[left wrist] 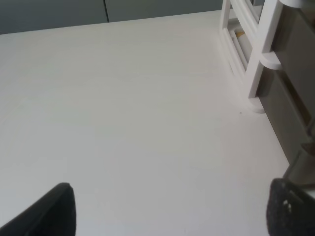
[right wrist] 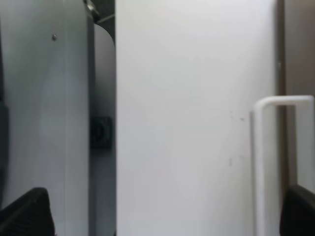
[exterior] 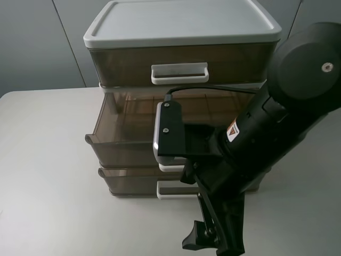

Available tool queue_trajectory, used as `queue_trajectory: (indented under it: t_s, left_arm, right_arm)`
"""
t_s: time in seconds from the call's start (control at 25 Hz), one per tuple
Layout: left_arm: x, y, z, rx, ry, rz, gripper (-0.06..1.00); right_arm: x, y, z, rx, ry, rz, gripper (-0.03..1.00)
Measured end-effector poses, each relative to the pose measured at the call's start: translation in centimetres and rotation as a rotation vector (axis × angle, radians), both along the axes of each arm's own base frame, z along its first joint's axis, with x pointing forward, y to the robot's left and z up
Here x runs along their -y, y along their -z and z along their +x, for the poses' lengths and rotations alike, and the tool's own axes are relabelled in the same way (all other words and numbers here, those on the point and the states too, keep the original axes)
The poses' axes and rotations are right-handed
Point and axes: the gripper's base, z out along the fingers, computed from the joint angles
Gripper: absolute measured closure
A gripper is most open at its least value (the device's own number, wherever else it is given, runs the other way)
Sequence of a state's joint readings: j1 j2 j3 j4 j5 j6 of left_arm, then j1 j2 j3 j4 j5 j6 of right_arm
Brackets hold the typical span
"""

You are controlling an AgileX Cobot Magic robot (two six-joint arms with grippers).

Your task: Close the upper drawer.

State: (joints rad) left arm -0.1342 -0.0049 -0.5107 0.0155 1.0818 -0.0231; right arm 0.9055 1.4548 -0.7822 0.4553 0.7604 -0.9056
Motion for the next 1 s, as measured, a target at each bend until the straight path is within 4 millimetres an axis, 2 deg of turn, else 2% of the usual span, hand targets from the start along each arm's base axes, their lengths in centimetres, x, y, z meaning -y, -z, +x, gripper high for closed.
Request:
queue_trajectory:
  t_s: [0.8, 1.0]
  left_arm:
    - [0.0, 0.0, 0.0, 0.0, 0.0, 0.0, 0.2]
    - [0.0, 0.0, 0.0, 0.0, 0.0, 0.0, 0.2]
  right_arm:
    - [-0.8, 1.2, 2.5, 0.207, 0.035, 0.015, 0.27]
    - [-1.2, 1.2, 4.0, 0.242, 0.043, 0.011, 0.27]
